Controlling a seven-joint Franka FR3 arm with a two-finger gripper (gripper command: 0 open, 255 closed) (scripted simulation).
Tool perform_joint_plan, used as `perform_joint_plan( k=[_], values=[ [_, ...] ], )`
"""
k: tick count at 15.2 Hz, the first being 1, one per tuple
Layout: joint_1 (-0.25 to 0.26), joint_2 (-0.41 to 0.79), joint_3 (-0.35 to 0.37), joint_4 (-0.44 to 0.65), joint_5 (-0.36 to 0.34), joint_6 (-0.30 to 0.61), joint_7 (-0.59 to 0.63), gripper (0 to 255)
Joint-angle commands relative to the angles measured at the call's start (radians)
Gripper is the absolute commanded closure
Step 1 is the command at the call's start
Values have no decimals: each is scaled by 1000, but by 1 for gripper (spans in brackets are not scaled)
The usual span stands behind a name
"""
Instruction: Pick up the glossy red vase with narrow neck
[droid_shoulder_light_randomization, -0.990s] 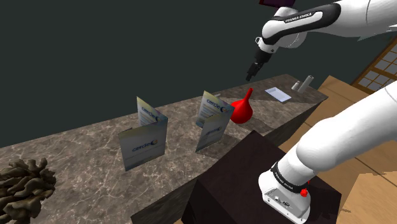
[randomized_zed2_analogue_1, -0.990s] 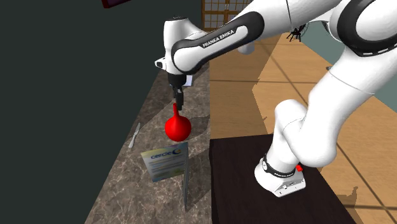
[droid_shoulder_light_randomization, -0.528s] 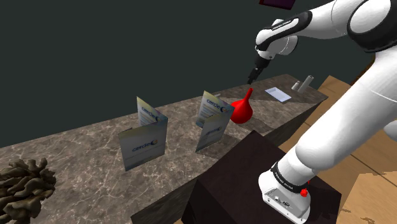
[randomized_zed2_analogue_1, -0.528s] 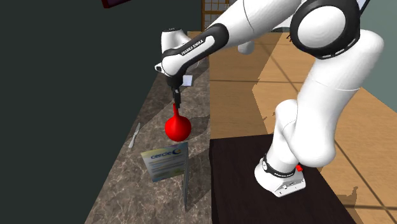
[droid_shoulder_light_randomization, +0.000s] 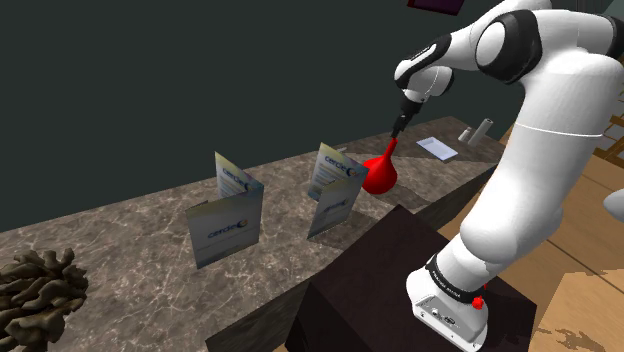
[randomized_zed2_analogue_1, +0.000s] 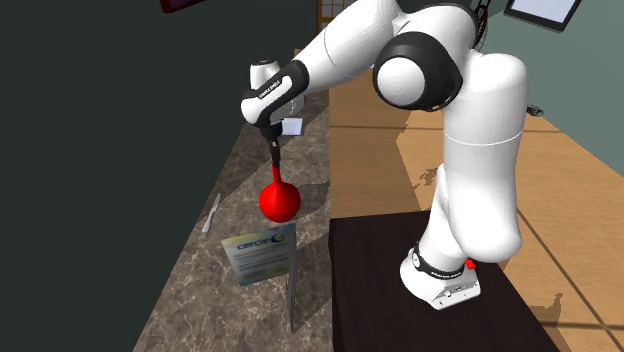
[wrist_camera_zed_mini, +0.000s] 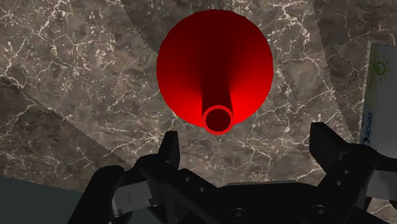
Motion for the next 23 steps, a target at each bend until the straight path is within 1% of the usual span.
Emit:
perform_joint_plan(
  k=[1,8,10,11,20,23],
  values=[
    [-27,56,7,49,27,-4,-30,0],
    [-47,121,34,29,73,73,-60,0],
    [-47,121,34,29,73,73,-60,0],
    [-47,120,34,28,72,73,-59,255],
    [-47,121,34,29,73,73,-60,255],
    [-39,95,23,35,54,43,-48,255]
  ],
)
